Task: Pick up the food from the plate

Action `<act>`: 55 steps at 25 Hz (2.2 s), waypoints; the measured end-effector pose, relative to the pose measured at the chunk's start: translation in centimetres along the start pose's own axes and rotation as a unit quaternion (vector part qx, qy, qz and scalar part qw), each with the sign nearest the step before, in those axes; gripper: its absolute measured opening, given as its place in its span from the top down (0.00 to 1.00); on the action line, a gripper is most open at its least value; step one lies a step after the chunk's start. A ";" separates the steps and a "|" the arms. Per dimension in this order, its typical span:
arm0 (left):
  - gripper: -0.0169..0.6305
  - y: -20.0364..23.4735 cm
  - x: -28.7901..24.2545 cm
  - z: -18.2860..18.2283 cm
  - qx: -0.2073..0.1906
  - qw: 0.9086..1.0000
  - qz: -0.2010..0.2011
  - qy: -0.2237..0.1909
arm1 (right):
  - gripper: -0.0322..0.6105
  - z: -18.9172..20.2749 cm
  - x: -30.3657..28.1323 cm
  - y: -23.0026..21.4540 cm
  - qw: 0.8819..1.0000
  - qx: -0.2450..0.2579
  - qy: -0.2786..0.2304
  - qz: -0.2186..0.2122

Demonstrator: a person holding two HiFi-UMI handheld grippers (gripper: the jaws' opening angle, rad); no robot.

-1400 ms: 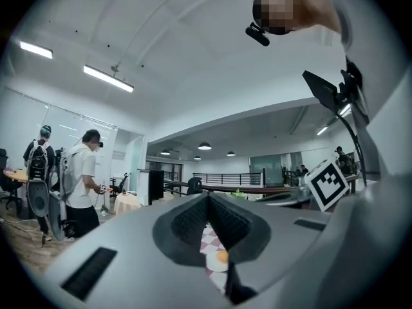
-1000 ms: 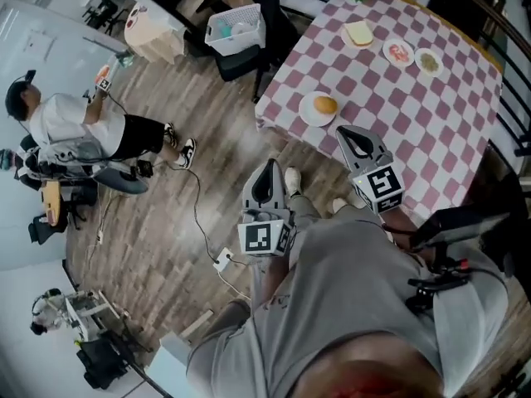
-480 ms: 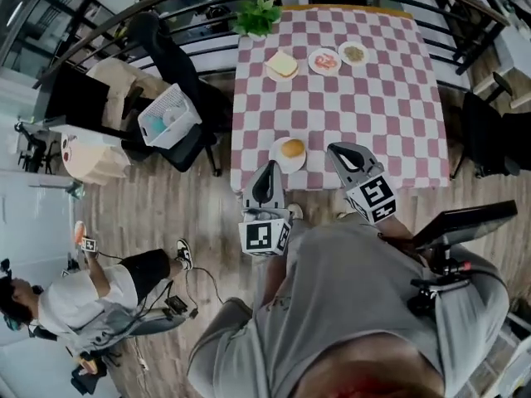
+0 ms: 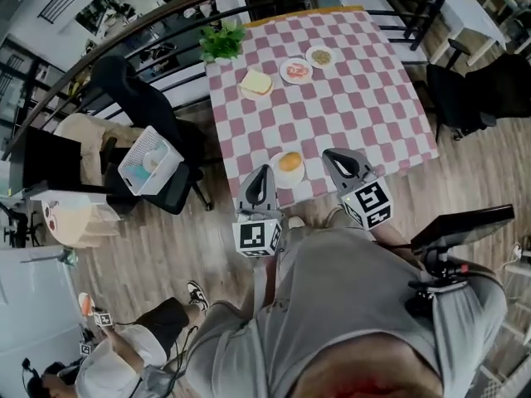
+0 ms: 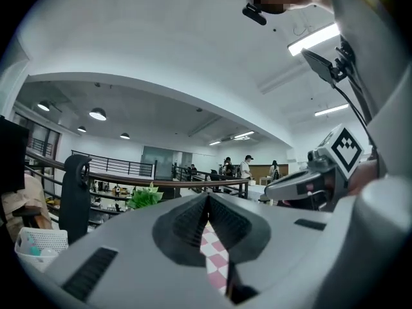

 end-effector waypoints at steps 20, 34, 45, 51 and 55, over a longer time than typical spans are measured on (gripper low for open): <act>0.57 -1.9 -2.9 -1.5 -0.038 0.999 0.017 -0.002 | 0.93 -1.3 0.0 -2.4 0.999 -0.009 -0.032 0.028; 0.41 -0.8 -5.2 1.7 -0.089 0.990 0.044 0.101 | 0.93 -0.9 -0.5 -3.8 0.999 -0.019 -0.033 0.038; 0.50 3.2 -10.6 13.0 -0.184 0.919 0.125 0.325 | 0.93 0.8 1.8 -5.0 0.998 -0.024 -0.004 0.063; 0.50 4.2 -11.7 19.6 -0.179 0.877 0.163 0.416 | 0.93 1.4 2.9 -5.5 0.996 -0.032 0.005 0.078; 0.49 4.4 -12.5 23.6 -0.189 0.848 0.180 0.461 | 0.93 1.9 3.3 -6.0 0.995 -0.036 0.013 0.089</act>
Point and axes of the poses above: the fingertips, and each gripper's own axes: x backward along the fingers, y to its left, z out of its underside, the point moved 2 cm from there along x, backward along the fingers, and after that the axes turned 9 degrees about x, right-handed, at the moved point
